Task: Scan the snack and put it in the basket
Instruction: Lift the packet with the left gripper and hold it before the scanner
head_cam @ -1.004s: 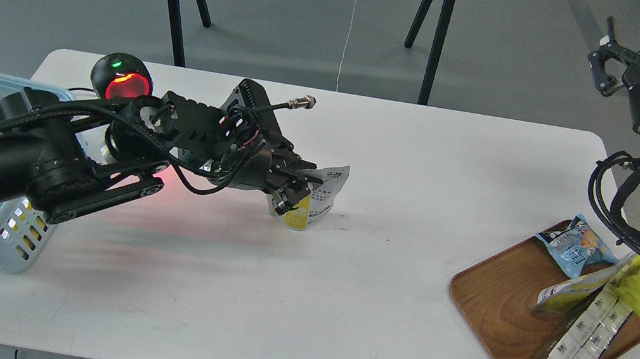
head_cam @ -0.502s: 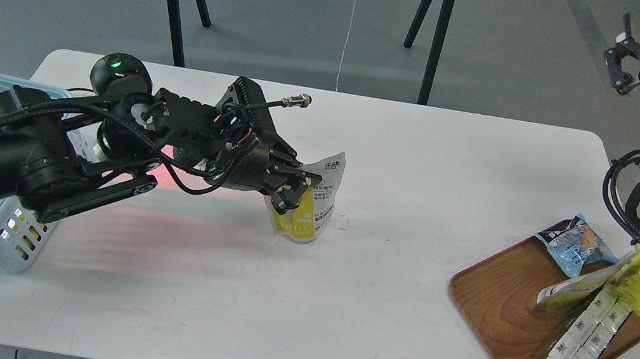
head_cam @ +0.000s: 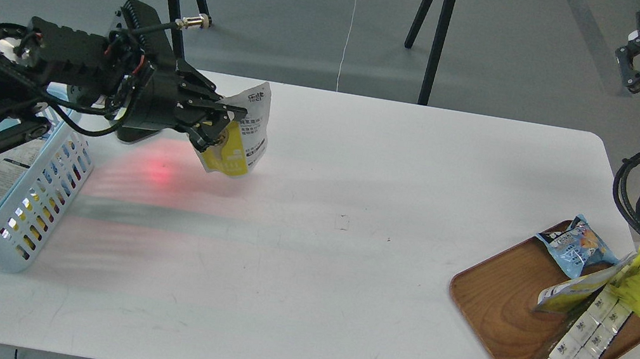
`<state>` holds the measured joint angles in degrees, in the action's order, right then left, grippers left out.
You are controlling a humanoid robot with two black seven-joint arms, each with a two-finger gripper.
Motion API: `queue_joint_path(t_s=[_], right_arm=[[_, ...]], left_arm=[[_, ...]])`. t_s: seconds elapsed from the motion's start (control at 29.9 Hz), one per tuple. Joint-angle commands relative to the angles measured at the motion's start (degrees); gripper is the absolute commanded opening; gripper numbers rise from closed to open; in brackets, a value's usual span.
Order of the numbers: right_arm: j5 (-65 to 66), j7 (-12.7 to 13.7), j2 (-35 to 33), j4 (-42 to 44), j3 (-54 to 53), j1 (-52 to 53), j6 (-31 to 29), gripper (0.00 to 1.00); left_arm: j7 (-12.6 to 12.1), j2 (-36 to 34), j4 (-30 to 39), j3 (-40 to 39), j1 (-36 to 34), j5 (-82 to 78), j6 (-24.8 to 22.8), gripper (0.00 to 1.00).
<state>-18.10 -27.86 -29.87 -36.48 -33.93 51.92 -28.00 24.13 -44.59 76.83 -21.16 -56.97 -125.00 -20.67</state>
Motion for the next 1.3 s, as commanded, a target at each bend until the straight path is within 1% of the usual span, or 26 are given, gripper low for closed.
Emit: queue_joint_path(t_s=[0.0,0.3,1.27], right_arm=[[-0.01,0.00,-0.01,0.01,0.01,-0.07,0.00,0.99],[-0.01,0.08,0.08,-0.08,0.01,0.20,0.00,0.99],[-0.01,0.00,0.08,-0.08,0.01,0.64,0.00,0.99]], left_arm=[[1.98,-2.08,-0.37,0.33,0.63,0.00,0.10,0.00],[2.15,-2.87,-2.03,0.42,1.25,0.00,-0.42,0.00],[2.68,-4.54,-0.98,-0.28,0.63,0.00,-0.69,0.00]])
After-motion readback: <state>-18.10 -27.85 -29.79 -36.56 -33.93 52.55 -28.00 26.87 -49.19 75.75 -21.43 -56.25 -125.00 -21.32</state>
